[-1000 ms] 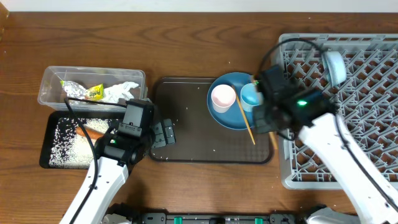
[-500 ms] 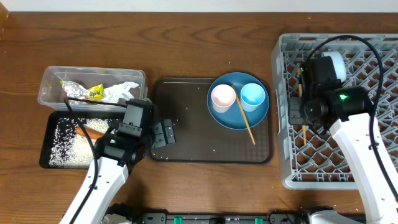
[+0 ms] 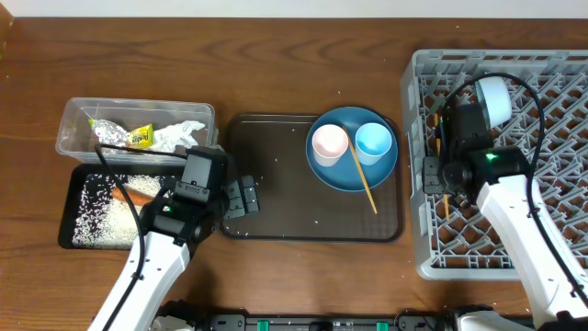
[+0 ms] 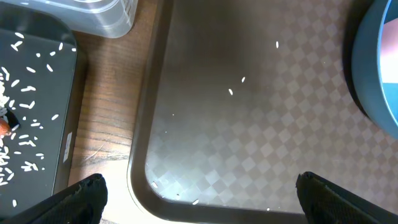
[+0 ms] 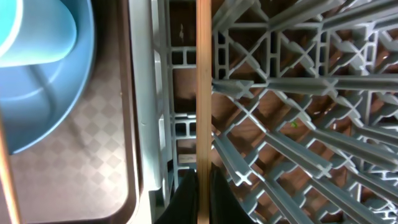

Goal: Sort waste into correct bins and load items into the dishwasher rack
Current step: 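Carry the chopstick right and drop it into the rack, then return the right gripper to the plate and grasp the second chopstick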

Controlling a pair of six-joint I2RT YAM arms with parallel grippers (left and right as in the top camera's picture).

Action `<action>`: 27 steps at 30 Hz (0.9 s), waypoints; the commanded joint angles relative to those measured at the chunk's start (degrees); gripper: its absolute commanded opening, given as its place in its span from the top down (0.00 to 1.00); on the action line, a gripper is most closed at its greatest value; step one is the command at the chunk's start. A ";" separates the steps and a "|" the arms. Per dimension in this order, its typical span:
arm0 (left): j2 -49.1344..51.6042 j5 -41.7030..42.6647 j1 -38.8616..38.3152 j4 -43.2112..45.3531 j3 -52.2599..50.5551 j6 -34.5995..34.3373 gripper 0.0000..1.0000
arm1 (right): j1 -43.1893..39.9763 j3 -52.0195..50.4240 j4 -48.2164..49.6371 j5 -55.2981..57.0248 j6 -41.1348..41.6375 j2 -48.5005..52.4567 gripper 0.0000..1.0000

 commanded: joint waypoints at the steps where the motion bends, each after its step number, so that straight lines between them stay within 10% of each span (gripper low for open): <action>1: 0.37 -0.68 -0.07 -0.15 -0.28 0.37 0.00 | -0.42 -0.79 0.66 0.20 -0.74 -0.20 0.76; 7: 0.37 -0.68 -0.07 -0.15 -0.28 0.35 0.00 | -0.42 -0.79 1.05 0.17 -0.68 -0.20 0.51; 27: 0.37 -0.68 -0.07 -0.15 -0.28 0.35 0.00 | 8.57 6.27 0.11 -12.46 6.40 -2.93 0.68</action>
